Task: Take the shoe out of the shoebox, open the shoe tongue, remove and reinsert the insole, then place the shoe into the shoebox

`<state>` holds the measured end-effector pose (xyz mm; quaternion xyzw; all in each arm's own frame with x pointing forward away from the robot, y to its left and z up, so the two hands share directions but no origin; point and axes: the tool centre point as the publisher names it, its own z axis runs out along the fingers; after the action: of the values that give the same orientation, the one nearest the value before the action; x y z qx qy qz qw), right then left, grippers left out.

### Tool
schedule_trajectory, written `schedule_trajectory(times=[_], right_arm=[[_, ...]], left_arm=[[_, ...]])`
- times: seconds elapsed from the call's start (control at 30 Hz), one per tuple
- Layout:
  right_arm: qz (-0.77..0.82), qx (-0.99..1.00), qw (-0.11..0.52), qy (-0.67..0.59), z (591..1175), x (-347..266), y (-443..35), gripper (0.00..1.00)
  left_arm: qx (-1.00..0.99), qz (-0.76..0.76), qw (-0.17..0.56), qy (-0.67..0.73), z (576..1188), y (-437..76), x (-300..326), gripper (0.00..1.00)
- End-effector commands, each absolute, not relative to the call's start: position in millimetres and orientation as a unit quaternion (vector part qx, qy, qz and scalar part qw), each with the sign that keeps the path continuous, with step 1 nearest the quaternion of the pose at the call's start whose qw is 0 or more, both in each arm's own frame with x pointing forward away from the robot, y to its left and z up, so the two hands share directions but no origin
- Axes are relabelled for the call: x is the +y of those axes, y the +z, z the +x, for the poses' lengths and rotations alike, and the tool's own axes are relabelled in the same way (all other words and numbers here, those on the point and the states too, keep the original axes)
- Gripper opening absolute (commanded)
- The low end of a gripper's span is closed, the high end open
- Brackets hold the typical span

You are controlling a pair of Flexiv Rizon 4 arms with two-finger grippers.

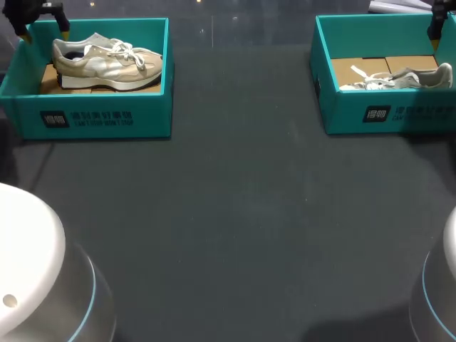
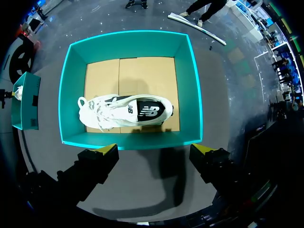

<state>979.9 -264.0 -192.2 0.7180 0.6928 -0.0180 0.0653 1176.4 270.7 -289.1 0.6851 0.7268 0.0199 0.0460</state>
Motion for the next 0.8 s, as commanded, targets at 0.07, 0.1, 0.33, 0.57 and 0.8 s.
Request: schedule_trajectory(times=[0.07, 0.1, 0.33, 0.57, 0.8], right_arm=[[0.718, 0.692, 0.065, -0.018, 979.9, -263.7, -192.2, 1.0], [0.718, 0.692, 0.065, -0.018, 979.9, -263.7, -192.2, 1.0], [0.718, 0.692, 0.065, -0.018, 979.9, -263.7, -192.2, 1.0], [0.718, 0.692, 0.065, -0.018, 979.9, -263.7, -192.2, 1.0], [0.718, 0.692, 0.065, -0.018, 979.9, -263.7, -192.2, 1.0]], left_arm=[[0.724, 0.688, 0.045, 0.016, 1181.9, -290.7, 272.3, 1.0], [0.723, 0.689, 0.044, 0.016, 1182.4, -291.0, 272.8, 1.0], [0.714, 0.699, 0.034, 0.02, 1183.0, -299.5, 272.7, 1.0], [0.708, 0.705, 0.031, 0.029, 1175.1, -312.5, 270.2, 1.0], [0.708, 0.705, 0.031, 0.025, 1170.9, -321.7, 267.9, 1.0]])
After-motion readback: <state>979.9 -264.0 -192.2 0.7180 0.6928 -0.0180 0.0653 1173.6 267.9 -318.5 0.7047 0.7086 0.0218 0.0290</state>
